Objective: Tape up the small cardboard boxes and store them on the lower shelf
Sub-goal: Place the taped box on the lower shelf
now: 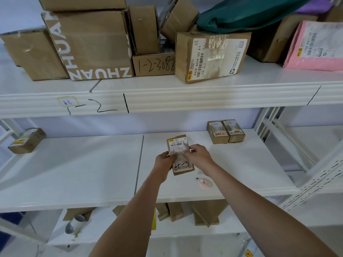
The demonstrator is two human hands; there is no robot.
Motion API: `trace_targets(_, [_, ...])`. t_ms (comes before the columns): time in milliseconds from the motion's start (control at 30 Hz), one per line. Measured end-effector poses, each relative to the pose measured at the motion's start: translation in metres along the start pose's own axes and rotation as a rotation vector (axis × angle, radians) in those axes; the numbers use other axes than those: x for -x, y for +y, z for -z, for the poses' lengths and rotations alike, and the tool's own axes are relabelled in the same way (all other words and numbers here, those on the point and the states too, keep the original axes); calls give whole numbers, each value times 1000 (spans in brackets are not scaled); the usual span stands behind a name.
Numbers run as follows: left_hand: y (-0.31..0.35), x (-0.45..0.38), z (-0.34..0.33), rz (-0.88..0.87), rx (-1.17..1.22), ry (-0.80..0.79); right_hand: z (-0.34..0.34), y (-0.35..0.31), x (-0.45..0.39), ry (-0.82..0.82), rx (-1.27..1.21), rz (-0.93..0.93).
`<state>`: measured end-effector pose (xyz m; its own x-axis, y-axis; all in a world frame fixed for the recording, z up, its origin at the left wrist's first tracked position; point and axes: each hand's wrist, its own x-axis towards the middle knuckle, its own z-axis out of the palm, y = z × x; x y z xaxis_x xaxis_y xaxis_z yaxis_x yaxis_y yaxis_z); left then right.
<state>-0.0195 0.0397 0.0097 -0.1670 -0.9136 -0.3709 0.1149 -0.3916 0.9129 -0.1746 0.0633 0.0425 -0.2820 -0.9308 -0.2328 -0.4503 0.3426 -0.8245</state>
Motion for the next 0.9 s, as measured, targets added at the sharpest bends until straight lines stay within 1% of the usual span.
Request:
trace_targets(100, [0,-2,3,-2,-59,92,5,4,0,-17,-82,10])
trace_targets(200, [3,-3,1,-41,-188,210,1,6,4,-44,-153,-50])
trace_targets(333, [3,0,-4,-68,-266,222,-2,8,5,-35,-187,-84])
trace_targets(467, [6,2,-4,-58,-244,243,3,6,2,-44,-249,-98])
trace_targets(600, [18,2,-10,26,-199,216,2,5,-5,-65,-319,-156])
trace_targets(700, [23,6,-15,84,-86,156,-4,3,-7,-76,-389,-210])
trace_targets(900, [21,24,-11,174,82,35,-10,-1,-3,-141,-434,-219])
